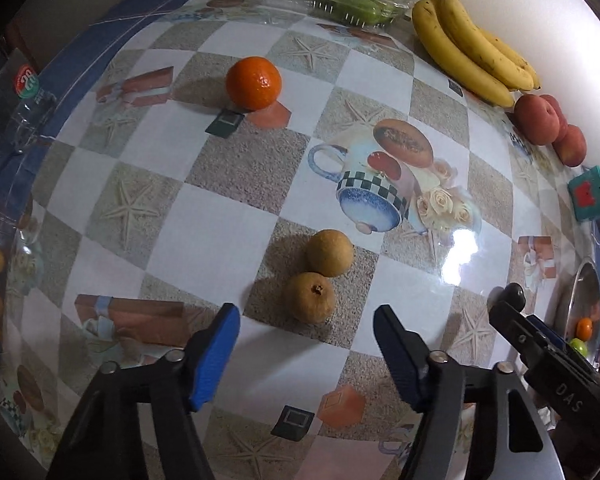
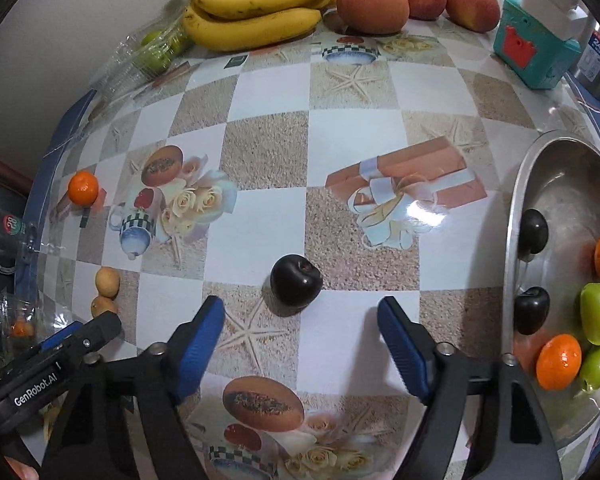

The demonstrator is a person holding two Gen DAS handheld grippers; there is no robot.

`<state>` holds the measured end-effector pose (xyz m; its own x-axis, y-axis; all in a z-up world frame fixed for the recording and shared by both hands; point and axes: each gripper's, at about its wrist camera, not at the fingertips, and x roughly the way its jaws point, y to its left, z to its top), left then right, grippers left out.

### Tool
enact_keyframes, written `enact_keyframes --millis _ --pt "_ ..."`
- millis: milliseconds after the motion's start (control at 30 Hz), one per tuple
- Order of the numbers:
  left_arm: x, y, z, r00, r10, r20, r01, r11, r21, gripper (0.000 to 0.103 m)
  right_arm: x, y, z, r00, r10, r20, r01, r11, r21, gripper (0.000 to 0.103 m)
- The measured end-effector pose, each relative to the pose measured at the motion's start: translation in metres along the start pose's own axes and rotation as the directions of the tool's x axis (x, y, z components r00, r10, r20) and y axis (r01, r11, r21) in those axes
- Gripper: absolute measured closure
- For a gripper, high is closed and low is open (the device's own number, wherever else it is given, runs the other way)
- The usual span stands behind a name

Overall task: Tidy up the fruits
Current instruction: 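Grasp the last black plum with the right tool while the left tool approaches the brown fruits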

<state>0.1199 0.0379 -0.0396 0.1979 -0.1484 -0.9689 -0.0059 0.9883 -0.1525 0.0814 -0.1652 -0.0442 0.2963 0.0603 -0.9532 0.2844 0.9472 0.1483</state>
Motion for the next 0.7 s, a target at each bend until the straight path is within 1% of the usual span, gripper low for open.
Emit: enact_keyframes --millis 33,100,167,233,300,367,433,500,567,633,700 --pt "0.001 0.0 0.0 1.0 0.0 0.0 0.0 1.0 -0.003 0.036 0.001 0.001 0.0 1.0 0.0 0.001 0.0 1.0 -0.005 0.026" --pt "0.004 0.003 0.001 1.0 -0.005 -0.006 0.005 1.0 -0.009 0.047 0.003 0.003 0.002 1.0 -0.002 0.005 0.002 1.0 -0.008 0.032" --pt "0.006 0.006 0.001 1.0 -0.013 -0.013 0.013 1.0 -0.016 0.051 0.002 0.004 0.003 1.0 -0.011 0.016 0.011 1.0 -0.006 0.034" --pt "0.007 0.007 0.001 1.0 -0.017 -0.013 0.017 1.0 -0.018 0.052 0.003 0.004 0.004 1.0 -0.012 0.019 0.012 1.0 -0.002 0.034" --pt "0.006 0.007 0.001 1.0 -0.021 -0.009 0.021 1.0 -0.018 0.056 0.003 0.004 0.004 1.0 -0.021 0.022 0.021 1.0 -0.006 0.036" --pt "0.007 0.006 0.001 1.0 -0.022 -0.008 0.022 1.0 -0.021 0.057 0.002 0.005 0.004 0.999 -0.026 0.028 0.026 1.0 -0.007 0.046" --pt "0.008 0.007 0.002 1.0 -0.024 -0.007 0.024 0.999 -0.03 0.058 0.004 0.005 0.006 0.999 -0.023 0.03 0.023 1.0 -0.004 0.049" --pt "0.007 0.011 0.003 1.0 -0.027 -0.003 0.027 0.999 -0.037 0.064 0.004 0.006 0.006 0.999 -0.024 0.033 0.024 1.0 -0.005 0.053" --pt "0.006 0.011 0.005 1.0 -0.027 0.003 0.027 0.999 -0.041 0.065 0.005 0.007 0.007 0.999 -0.02 0.034 0.021 1.0 -0.006 0.06" --pt "0.005 0.012 0.006 1.0 -0.029 0.009 0.029 0.999 -0.041 0.065 0.004 0.007 0.007 0.999 -0.011 0.034 0.011 1.0 0.0 0.064" --pt "0.005 0.012 0.008 0.999 -0.03 0.016 0.031 0.999 -0.04 0.069 0.004 0.005 0.006 0.999 -0.013 0.034 0.013 1.0 0.004 0.067"
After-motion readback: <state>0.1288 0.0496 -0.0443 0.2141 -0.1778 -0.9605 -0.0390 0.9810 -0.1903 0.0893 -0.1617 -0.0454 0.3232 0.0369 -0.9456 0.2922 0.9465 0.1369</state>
